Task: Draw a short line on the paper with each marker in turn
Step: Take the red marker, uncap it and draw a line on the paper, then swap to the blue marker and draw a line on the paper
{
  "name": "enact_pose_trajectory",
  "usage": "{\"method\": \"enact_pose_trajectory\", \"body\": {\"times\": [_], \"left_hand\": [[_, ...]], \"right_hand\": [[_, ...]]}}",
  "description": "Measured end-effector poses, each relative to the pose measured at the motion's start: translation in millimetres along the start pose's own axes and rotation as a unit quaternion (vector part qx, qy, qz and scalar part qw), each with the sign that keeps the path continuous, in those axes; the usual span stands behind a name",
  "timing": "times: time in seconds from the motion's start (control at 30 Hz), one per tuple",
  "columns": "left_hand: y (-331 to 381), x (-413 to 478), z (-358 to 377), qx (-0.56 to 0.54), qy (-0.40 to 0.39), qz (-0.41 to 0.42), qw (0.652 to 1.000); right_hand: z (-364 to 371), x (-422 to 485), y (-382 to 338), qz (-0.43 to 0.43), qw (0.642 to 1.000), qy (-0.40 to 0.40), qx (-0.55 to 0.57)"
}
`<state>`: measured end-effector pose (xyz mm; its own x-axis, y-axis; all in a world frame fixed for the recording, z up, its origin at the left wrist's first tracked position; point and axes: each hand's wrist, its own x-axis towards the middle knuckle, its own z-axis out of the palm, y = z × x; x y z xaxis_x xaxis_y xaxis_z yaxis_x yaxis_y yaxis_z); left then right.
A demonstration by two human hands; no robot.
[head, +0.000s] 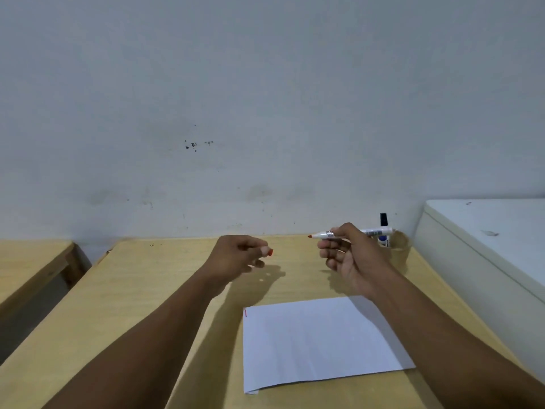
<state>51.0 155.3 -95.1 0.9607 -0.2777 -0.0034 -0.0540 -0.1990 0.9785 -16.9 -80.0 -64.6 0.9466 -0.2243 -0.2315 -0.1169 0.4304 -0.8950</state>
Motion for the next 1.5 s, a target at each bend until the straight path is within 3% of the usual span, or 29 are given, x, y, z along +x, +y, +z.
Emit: {"method": "enact_pose_trajectory", "body": {"times": [0.1, 0.3, 0.63, 0.87, 1.0, 1.13, 1.3, 1.37, 1.5], "left_hand": [[25.4, 4.9, 20.1, -0.156, -0.022, -0.022, 0.987], [46.8, 14.0, 54.2, -0.189, -0.060, -0.028, 0.980], [57.2, 18.6, 85.6, -0.148, -0.092, -0.005, 0.985], [85.2, 28.8, 100.8, -0.068, -0.054, 0.091, 0.992], [111.5, 40.6, 106.9, -0.038, -0.010, 0.142, 0.989], [133.2, 52.2, 117.8, 0.039, -0.020, 0.183, 0.982], [144.0, 55.2, 158.8, 0.145, -0.039, 0.230, 0.962], [143.8, 55.5, 172.7, 0.160, -0.038, 0.236, 0.958], [140.4, 51.9, 180.4, 0.172, -0.059, 0.228, 0.956]], "right_hand": [[4.4, 0.1, -0.2, -0.018, 0.999, 0.012, 0.025], [3.4, 0.1, -4.9, -0.060, 0.995, 0.017, 0.076], [-15.8, -7.4, -15.6, -0.093, 0.994, 0.019, 0.047], [-24.5, -8.4, -39.6, -0.071, 0.997, 0.009, 0.030], [-51.0, -10.5, -76.2, -0.082, 0.990, 0.109, -0.028], [-88.1, -11.2, -97.4, -0.156, 0.956, 0.158, -0.193], [-107.2, -2.7, -89.2, -0.230, 0.838, 0.118, -0.480], [-114.3, 5.8, -81.7, -0.241, 0.812, 0.133, -0.514], [-122.9, 17.0, -71.0, -0.275, 0.823, 0.146, -0.475]]}}
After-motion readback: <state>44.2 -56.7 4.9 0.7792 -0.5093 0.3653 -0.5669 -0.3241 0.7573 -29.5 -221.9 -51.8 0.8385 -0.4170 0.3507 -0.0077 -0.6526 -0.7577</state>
